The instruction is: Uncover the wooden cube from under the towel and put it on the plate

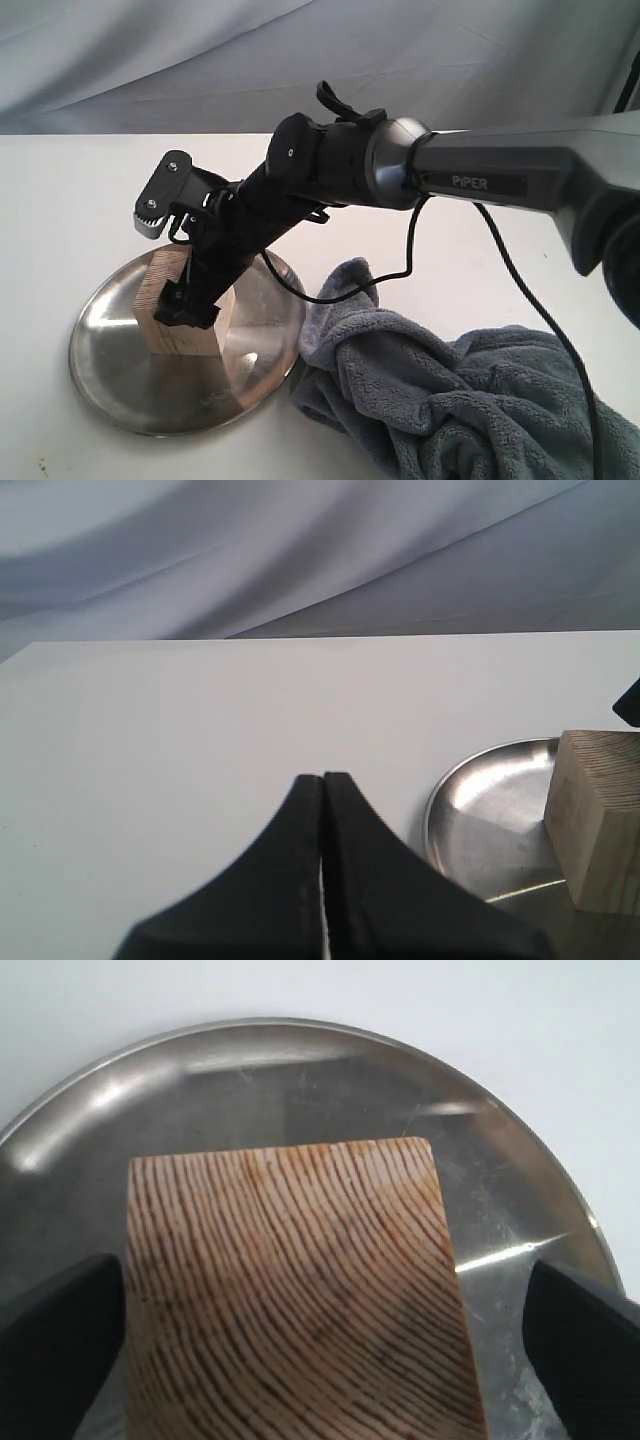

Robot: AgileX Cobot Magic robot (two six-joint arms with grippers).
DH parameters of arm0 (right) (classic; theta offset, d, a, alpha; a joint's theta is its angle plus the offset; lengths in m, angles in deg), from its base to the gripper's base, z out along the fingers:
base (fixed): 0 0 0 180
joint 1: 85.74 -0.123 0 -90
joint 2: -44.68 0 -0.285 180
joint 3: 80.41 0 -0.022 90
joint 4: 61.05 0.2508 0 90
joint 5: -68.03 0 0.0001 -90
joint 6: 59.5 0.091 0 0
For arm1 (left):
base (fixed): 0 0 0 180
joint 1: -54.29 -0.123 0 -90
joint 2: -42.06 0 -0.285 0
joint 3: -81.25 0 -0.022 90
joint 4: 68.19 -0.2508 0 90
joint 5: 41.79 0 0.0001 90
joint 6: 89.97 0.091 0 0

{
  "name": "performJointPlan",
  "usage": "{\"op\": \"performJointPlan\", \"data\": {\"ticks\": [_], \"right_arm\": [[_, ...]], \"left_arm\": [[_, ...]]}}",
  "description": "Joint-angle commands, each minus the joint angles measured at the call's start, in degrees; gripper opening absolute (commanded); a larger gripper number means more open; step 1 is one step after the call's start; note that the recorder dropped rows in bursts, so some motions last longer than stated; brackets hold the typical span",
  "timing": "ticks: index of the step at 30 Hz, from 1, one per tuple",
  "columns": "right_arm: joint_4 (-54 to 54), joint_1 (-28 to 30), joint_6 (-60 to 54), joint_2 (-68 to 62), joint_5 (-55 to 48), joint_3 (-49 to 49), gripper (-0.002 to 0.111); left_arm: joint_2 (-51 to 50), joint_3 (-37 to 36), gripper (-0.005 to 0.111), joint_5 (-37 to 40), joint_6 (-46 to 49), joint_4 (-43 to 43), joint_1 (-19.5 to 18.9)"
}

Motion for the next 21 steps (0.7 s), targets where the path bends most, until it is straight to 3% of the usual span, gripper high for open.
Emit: {"op": "performJointPlan", "data": {"ticks": [1,21], "right_arm": [[2.68,0.04,0.31,1.54,0.60,-0.44,0.105],[1.96,0.25,0.31,8.53,0.92,-0.44,0.105]], "left_arm": [[0.23,-0.23,0.000,-0.62,-0.22,0.11,-0.09],[0.23,-0.23,0.000,-0.62,-0.22,0.11,-0.09]]}}
